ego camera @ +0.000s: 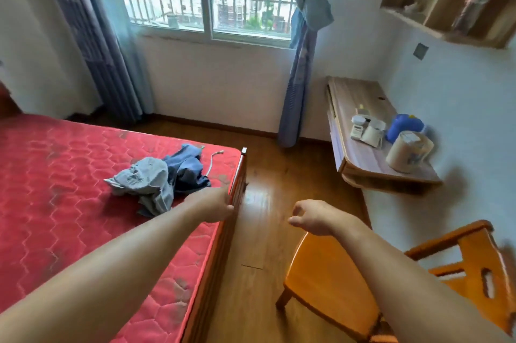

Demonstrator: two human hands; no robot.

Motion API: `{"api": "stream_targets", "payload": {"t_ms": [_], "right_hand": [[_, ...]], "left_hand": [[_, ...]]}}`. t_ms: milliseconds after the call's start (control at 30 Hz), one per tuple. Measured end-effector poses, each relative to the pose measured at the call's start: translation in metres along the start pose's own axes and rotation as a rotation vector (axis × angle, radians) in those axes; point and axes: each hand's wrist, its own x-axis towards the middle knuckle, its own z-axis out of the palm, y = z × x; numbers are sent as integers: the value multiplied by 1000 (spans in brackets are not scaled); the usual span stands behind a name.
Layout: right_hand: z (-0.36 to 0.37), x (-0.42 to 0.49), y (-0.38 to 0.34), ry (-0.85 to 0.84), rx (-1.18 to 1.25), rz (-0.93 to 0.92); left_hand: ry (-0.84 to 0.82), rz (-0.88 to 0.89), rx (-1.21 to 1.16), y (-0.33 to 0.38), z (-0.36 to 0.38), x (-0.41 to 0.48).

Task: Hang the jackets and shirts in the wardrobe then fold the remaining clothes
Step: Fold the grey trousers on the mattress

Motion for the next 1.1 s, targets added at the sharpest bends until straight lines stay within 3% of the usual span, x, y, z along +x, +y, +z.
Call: {"api": "stream_targets", "payload": {"t_ms": [233, 533, 733, 1100], "right_hand": [[-51, 127, -42, -87, -208, -199], [-36, 249, -142, -235, -483, -469], [-49, 321, -195, -243, -549, -521], [-58, 466, -280, -352, -666, -626]], "left_hand": [[7, -329, -112, -58, -10, 28], [4, -668, -253, -160, -4, 45], [-14, -793, -292, -217, -22, 87], [-20, -840, -350, -272, -47, 184]]}}
